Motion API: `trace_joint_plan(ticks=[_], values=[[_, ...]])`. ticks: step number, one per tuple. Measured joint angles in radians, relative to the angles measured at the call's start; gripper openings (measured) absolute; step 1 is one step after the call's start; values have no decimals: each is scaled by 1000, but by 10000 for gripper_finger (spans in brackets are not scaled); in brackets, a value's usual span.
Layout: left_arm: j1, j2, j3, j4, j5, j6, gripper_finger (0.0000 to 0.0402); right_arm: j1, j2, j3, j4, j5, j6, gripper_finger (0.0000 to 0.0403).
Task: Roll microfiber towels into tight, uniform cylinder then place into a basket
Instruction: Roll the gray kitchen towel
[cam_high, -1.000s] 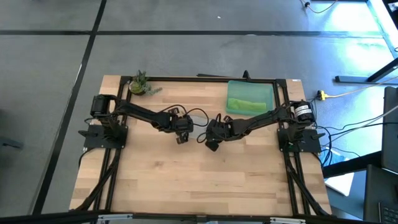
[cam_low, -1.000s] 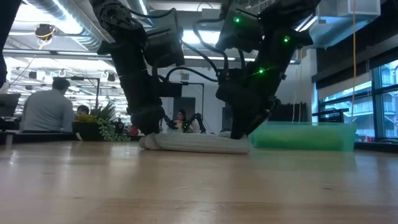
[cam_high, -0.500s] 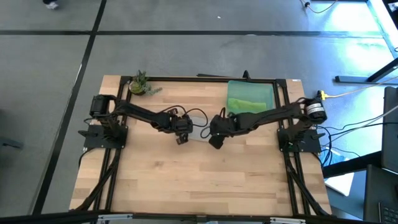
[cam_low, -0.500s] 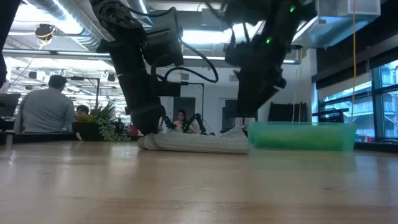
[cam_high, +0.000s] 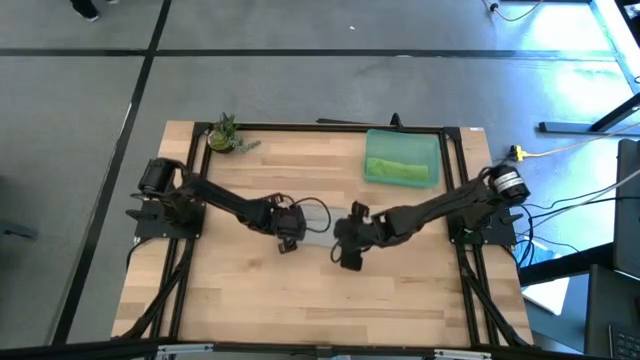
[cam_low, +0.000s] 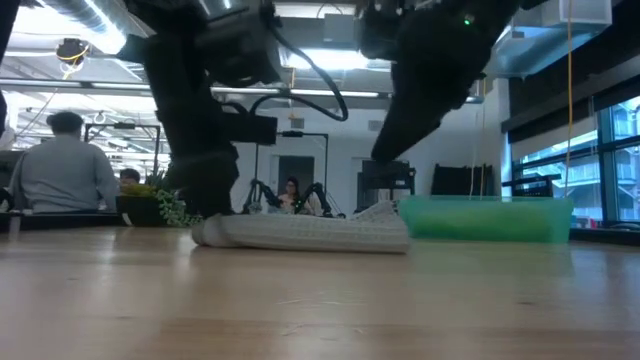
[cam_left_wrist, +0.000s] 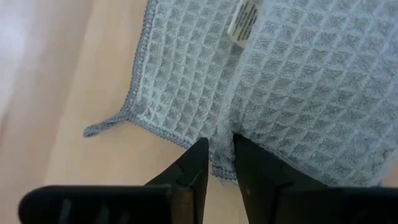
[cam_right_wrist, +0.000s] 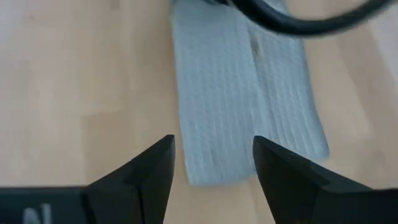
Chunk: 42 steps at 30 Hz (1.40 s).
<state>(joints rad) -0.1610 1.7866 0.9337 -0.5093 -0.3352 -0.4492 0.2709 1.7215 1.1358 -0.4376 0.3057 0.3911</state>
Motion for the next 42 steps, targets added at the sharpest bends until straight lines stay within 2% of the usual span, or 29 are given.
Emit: trace_joint_plan(ticks=[4,8,14,32,42], values=[[-50,-4,0,-2,-1,-46,79,19,68,2,95,-40,-82,218],[-75,-14,-3,-2,10,-55,76,19,161,1,118,-47,-129,218],[-80,-37,-5,-2,21,-68,74,0,255,6,159,-97,-134,218],[-74,-100,-5,-60,9,3,79,-9,258,3,200,-124,-137,218],[-61,-135,101,-194,-40,27,80,-10,259,2,202,-138,-136,218]])
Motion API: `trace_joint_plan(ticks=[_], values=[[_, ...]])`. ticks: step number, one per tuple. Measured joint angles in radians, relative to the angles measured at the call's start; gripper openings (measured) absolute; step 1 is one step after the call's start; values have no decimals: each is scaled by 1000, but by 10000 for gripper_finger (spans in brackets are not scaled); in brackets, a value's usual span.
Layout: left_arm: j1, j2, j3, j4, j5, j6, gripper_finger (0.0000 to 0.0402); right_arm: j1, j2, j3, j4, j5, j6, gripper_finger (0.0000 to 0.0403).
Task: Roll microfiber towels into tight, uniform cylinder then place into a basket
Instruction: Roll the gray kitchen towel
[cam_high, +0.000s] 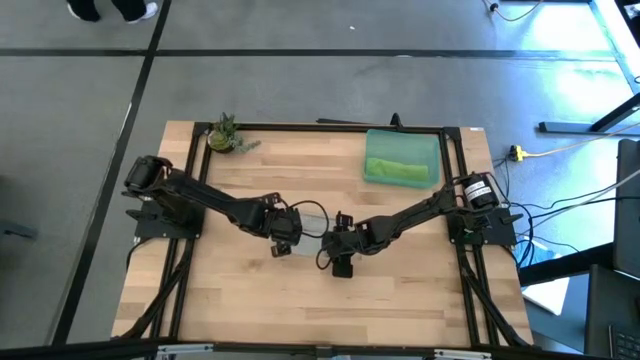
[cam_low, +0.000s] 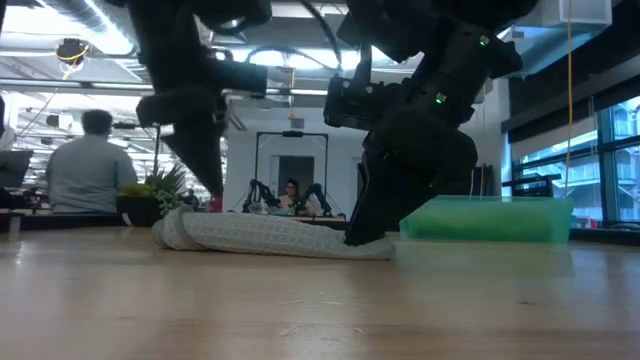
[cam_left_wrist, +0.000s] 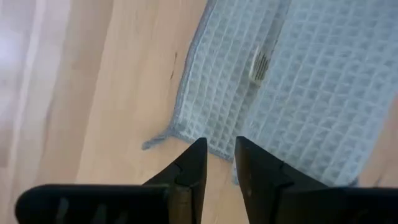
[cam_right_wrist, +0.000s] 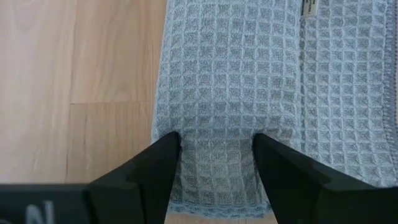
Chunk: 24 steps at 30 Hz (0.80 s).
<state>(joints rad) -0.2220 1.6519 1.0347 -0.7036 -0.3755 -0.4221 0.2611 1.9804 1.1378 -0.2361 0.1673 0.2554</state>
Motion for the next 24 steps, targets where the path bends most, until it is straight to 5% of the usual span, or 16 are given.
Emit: trace_joint_plan(ticks=[11,19,24], values=[[-191,-5,13,-5,33,115,80,0,0,-1,7,-2,1,218],[-242,17,-91,224,28,93,80,0,0,-1,8,-3,1,218],[-243,20,-110,231,-67,105,80,1,0,-1,8,-3,1,218]])
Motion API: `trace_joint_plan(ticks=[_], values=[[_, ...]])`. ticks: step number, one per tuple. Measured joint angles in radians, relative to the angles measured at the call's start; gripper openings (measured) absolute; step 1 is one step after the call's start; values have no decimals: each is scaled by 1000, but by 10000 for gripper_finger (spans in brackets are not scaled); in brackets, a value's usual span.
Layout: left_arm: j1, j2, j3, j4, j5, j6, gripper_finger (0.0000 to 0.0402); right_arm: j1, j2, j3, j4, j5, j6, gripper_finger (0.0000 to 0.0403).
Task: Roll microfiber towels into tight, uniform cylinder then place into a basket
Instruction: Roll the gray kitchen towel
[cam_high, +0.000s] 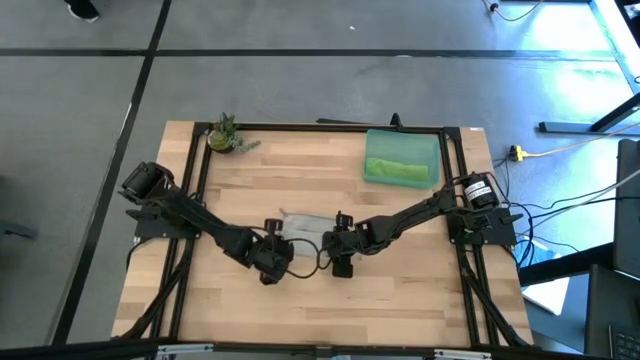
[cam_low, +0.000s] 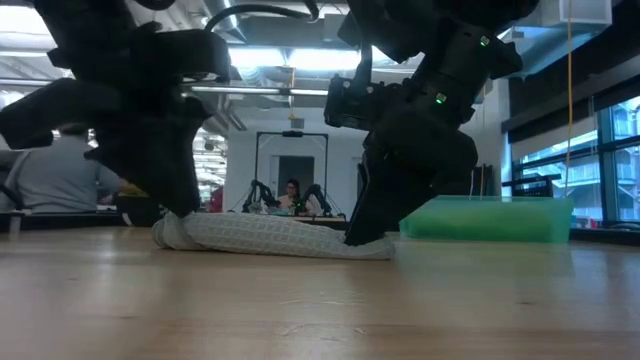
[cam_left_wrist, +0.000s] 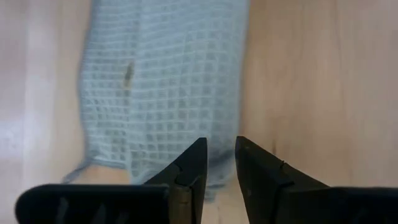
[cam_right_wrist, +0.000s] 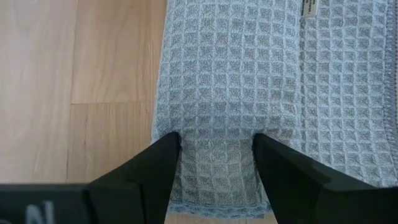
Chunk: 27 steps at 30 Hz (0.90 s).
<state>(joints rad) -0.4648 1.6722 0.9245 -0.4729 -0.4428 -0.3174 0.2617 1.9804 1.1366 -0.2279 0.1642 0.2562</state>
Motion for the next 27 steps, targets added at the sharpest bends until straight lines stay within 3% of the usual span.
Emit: trace_joint_plan(ticks=[27], values=[[13,0,-3,3,34,-43,80,0,1,-1,30,-12,0,218]])
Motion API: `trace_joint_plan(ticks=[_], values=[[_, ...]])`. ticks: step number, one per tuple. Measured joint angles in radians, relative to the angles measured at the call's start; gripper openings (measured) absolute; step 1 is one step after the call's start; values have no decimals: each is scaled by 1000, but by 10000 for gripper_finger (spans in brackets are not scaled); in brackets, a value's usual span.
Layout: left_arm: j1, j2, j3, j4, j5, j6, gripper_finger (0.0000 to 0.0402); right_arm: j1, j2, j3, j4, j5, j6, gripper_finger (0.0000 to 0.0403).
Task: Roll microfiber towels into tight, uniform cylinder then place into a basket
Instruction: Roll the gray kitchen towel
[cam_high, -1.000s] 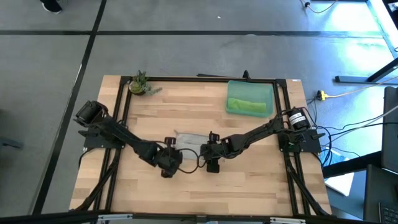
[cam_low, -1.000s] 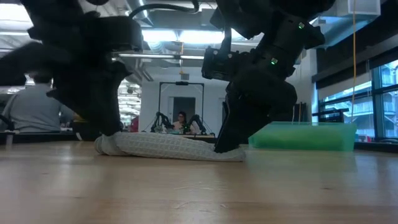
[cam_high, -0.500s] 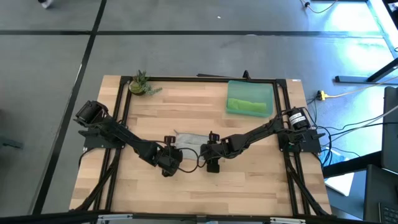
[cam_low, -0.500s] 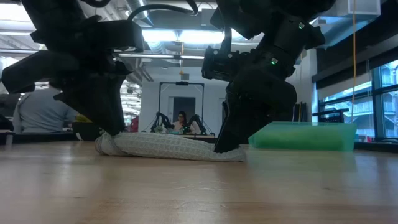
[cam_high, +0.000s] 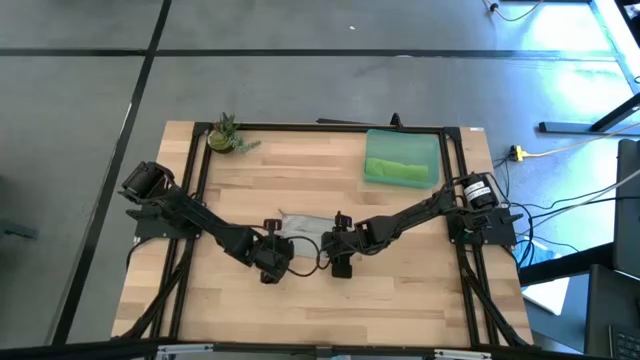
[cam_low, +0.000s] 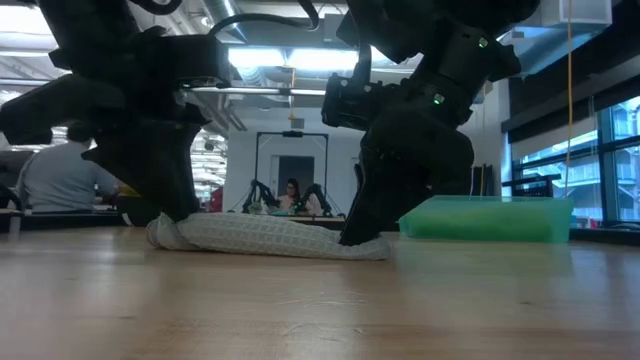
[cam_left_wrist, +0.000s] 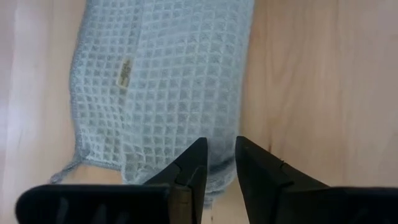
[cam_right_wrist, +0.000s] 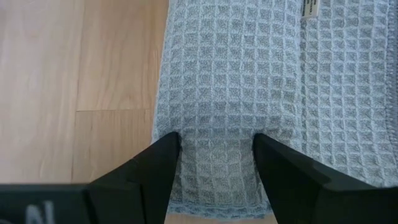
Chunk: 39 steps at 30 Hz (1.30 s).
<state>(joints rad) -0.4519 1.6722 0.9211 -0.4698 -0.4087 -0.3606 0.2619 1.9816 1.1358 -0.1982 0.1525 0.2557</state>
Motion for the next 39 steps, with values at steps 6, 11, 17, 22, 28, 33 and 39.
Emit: trace_joint_plan(ticks=[6,11,17,22,28,33,39], values=[[0,0,29,-24,9,9,41,0,0,0,2,-1,-1,218],[-8,0,55,-19,3,23,3,0,0,0,9,-7,-3,218],[-6,0,56,-47,-1,3,36,0,0,0,10,-9,-1,218],[-7,0,56,-47,0,-2,75,0,0,0,10,-8,0,218],[-7,12,39,-55,12,-74,103,0,0,0,9,-8,0,218],[-7,51,6,-53,4,-71,104,0,0,1,9,-8,1,218],[-4,87,-5,-47,-32,-75,105,0,0,1,11,-12,1,218]])
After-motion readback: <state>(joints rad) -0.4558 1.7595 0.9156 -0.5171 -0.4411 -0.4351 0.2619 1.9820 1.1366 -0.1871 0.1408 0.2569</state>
